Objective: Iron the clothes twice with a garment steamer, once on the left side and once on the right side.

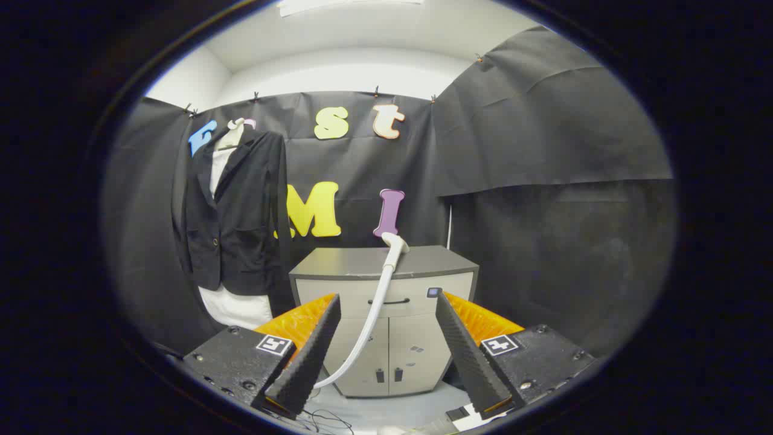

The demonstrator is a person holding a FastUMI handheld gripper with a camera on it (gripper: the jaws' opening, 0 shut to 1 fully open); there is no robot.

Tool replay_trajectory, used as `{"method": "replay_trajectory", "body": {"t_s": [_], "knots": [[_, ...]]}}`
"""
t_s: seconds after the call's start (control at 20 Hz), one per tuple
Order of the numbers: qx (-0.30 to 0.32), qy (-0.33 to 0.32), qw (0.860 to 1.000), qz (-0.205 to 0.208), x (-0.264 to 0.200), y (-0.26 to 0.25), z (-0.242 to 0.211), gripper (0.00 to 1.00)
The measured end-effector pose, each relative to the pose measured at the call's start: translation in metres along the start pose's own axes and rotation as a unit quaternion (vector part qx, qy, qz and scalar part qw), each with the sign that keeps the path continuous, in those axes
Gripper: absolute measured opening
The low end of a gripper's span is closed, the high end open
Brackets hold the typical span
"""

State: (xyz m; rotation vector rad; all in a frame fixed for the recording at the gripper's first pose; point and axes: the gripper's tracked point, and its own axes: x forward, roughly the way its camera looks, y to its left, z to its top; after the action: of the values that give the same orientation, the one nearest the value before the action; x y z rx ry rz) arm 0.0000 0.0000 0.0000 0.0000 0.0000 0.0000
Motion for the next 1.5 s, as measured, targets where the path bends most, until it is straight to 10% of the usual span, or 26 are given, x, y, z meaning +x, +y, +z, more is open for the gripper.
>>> {"method": "replay_trajectory", "body": {"t_s": [0.85,1.5], "knots": [[-0.005,0.016,1.000,-0.014,0.012,0.006,0.013,0.99],[0.014,0.079,0.997,-0.007,0.213,-0.037,0.040,0.99]]}}
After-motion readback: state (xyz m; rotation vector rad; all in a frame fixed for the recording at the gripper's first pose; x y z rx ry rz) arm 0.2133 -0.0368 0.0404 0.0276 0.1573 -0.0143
